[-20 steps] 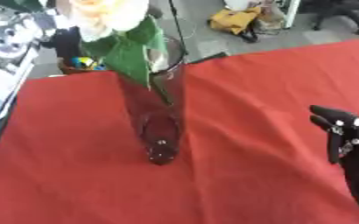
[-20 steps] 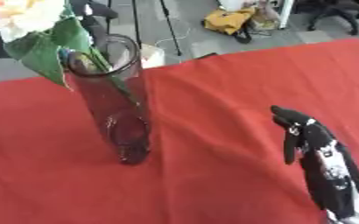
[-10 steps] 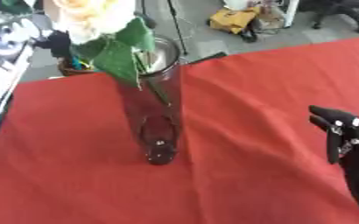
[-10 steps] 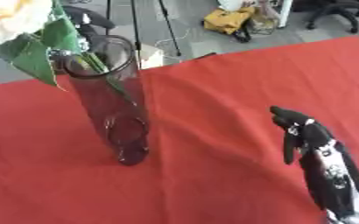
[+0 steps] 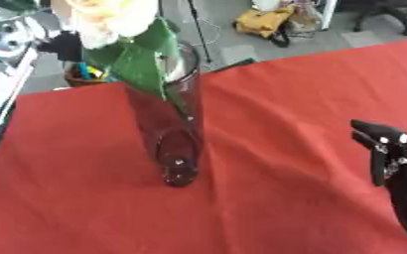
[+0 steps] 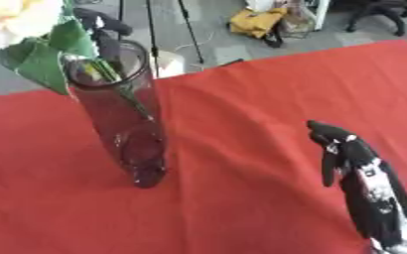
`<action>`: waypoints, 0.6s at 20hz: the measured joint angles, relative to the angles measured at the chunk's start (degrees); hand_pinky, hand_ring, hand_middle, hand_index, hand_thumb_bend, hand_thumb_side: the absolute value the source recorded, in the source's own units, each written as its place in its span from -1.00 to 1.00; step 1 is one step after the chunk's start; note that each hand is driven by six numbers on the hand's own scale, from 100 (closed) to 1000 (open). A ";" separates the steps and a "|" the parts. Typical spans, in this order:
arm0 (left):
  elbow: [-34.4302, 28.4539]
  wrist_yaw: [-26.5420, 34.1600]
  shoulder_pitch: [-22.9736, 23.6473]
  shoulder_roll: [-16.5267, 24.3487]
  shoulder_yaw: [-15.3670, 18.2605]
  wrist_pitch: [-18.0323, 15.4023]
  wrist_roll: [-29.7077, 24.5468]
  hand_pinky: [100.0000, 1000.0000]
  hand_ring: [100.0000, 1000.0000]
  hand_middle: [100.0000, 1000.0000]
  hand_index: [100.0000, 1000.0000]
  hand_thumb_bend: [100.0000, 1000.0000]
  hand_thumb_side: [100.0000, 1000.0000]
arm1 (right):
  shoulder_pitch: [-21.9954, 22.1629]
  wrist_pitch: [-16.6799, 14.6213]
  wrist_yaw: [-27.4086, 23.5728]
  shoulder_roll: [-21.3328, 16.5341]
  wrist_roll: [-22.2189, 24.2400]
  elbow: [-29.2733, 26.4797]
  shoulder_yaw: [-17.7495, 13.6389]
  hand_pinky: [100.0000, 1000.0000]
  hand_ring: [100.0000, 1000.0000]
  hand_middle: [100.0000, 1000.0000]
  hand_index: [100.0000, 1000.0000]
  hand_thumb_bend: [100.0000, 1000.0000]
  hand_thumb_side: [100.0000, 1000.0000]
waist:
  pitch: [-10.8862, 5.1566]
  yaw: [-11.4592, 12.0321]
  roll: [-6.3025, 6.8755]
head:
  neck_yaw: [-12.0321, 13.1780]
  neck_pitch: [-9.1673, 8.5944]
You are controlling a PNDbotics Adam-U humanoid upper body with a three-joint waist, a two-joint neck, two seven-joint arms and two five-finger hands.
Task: Arrange flowers into the vase.
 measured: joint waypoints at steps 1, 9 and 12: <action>0.00 0.03 0.00 0.00 0.00 -0.04 -0.05 0.90 0.81 0.95 1.00 -0.16 1.00 | 0.00 0.05 0.03 0.00 0.02 0.00 0.02 0.87 0.84 -0.73 0.60 -1.00 1.00 | 0.00 0.00 0.01 | 0.04 0.00; -0.28 -1.27 0.02 0.01 0.14 -0.46 -0.27 0.90 0.82 0.99 1.00 -0.04 1.00 | -0.01 0.30 0.20 0.00 -0.11 0.00 0.27 0.87 0.84 -0.74 0.60 -1.00 1.00 | 0.01 -0.03 0.01 | 0.07 0.00; -0.69 -2.08 0.05 0.06 0.38 -0.67 -0.06 0.91 0.85 1.00 1.00 -0.01 1.00 | -0.01 0.30 0.24 0.00 -0.12 0.00 0.27 0.87 0.85 -0.74 0.60 -1.00 1.00 | 0.01 -0.02 -0.01 | 0.09 0.00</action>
